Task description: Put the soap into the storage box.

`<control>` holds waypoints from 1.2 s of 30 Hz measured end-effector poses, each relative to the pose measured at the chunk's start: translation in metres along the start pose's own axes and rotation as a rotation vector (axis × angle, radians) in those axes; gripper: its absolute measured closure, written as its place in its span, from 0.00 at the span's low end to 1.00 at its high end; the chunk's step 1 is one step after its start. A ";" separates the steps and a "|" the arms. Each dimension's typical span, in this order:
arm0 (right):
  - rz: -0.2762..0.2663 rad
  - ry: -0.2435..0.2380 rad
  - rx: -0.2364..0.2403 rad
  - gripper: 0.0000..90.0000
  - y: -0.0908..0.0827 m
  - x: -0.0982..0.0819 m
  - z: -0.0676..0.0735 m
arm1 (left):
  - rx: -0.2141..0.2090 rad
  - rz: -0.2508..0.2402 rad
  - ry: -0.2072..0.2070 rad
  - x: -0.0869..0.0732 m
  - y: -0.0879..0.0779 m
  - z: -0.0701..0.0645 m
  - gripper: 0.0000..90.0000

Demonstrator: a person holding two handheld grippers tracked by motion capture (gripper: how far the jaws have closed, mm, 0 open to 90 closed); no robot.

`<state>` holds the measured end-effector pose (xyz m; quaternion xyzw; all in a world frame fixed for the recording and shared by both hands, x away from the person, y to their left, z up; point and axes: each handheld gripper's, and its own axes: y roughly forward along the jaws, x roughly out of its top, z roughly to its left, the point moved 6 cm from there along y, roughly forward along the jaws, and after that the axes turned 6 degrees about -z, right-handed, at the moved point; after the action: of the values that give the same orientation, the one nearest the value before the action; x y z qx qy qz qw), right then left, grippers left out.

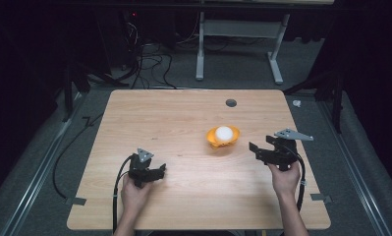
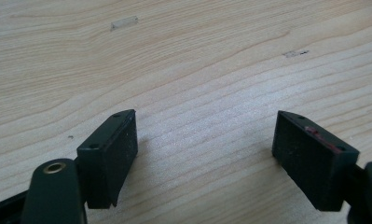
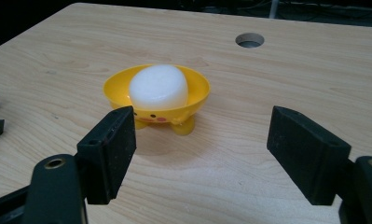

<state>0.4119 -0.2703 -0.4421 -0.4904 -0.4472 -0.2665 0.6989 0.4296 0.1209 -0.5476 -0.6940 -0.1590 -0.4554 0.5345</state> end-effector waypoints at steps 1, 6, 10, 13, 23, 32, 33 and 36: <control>0.000 0.000 0.000 0.28 0.000 0.000 0.000 | 0.000 0.000 0.000 0.000 0.000 0.000 0.25; 0.005 0.001 0.005 0.28 -0.002 -0.004 0.001 | 0.000 0.000 0.000 0.000 0.000 0.000 0.25; 0.005 0.003 0.006 0.28 -0.004 -0.007 0.001 | 0.000 0.000 0.000 0.000 0.000 0.000 0.25; 0.006 0.009 0.009 0.28 -0.006 -0.011 0.001 | 0.000 0.000 0.000 0.000 0.000 0.000 0.25; 0.024 0.036 0.022 0.28 -0.002 -0.026 0.005 | 0.000 0.000 0.000 0.000 0.000 0.000 0.25; 0.046 0.051 0.036 0.30 0.004 -0.036 0.009 | 0.000 0.000 0.000 0.000 0.000 0.000 0.25; 0.049 0.052 0.037 0.30 0.005 -0.038 0.009 | 0.000 0.000 0.000 0.000 0.000 0.000 0.25; 0.055 0.053 0.040 0.30 0.007 -0.041 0.009 | 0.000 0.000 0.000 0.000 0.000 0.000 0.25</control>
<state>0.3954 -0.2616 -0.4804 -0.4811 -0.4203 -0.2511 0.7272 0.4296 0.1209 -0.5476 -0.6940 -0.1591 -0.4553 0.5345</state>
